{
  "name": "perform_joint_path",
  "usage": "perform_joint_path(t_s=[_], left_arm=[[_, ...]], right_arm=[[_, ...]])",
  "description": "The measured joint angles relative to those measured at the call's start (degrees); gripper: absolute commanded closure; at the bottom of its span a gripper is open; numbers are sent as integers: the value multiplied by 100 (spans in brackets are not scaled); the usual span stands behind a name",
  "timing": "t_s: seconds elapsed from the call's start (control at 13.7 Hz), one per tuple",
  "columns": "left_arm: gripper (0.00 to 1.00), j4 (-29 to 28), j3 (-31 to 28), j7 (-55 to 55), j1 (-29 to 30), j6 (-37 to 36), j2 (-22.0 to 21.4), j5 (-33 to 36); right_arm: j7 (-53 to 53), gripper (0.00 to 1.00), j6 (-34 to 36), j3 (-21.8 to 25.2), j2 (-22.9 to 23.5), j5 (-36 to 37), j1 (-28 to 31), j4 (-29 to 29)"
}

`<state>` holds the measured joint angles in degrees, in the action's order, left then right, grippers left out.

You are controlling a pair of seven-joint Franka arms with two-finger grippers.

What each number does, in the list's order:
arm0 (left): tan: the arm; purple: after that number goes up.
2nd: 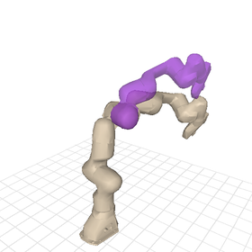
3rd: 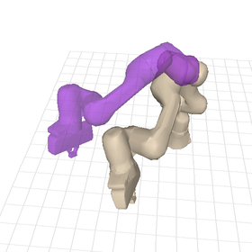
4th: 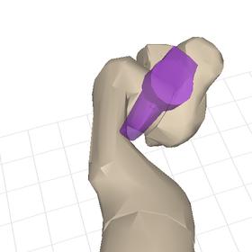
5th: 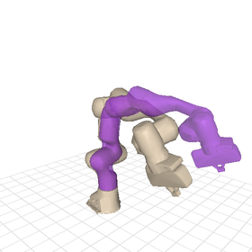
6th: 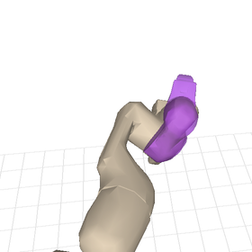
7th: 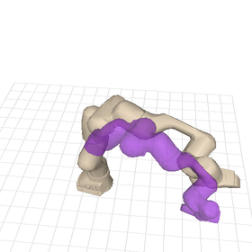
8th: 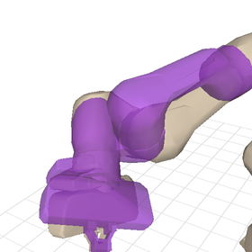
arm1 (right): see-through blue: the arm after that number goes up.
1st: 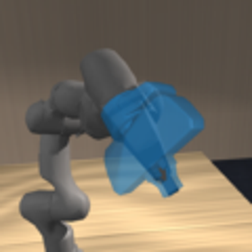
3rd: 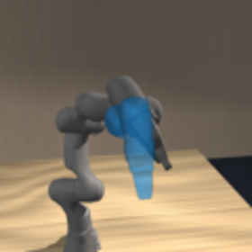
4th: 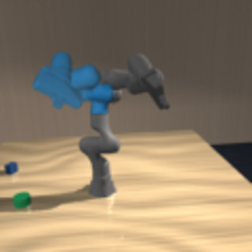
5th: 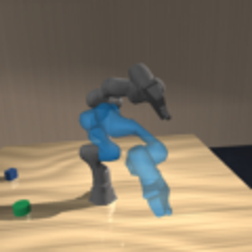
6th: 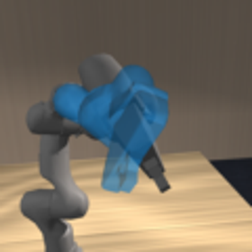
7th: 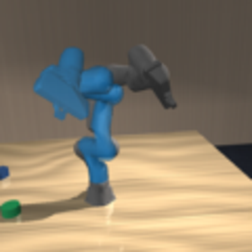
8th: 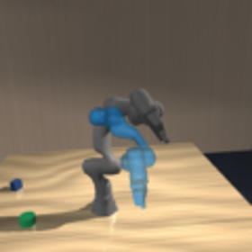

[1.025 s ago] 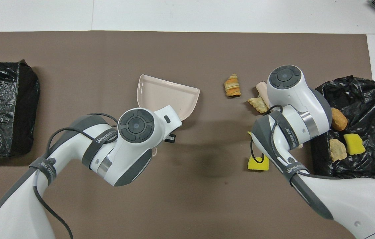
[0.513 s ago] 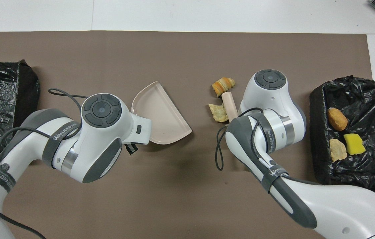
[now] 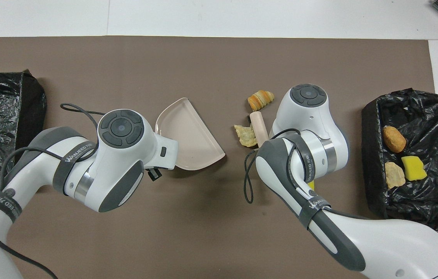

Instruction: Sweep and dump trash in bin

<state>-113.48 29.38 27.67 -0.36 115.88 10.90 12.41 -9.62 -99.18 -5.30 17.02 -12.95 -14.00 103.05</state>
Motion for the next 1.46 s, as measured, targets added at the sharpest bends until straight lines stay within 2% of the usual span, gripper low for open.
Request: perform_joint_path(t_s=[0.15,0.37,0.73,0.95,1.17,1.32,1.46], left_arm=[[100,1,3,147,0,32,20,0],[100,4,22,563,-3,150,29,159],[100,8,30,1075,-4,268,45,321],[100,7,34,1090,-7,261,50,327],[100,7,52,1099,-37,254,50,343],[100,7,53,1099,-64,249,50,347],[100,5,53,1100,-72,225,50,347]], right_arm=[[-278,100,502,12,-394,0,263,103],[-602,100,715,17,-1223,0,599,964],[-1546,100,-184,18,-2344,0,733,3016],[-1760,100,-646,17,-2809,0,828,3712],[-1855,100,-1025,-5,-2891,0,795,3862],[-2177,100,-1490,-20,-2676,0,445,3823],[-2503,100,-1684,-50,-2264,0,105,3475]])
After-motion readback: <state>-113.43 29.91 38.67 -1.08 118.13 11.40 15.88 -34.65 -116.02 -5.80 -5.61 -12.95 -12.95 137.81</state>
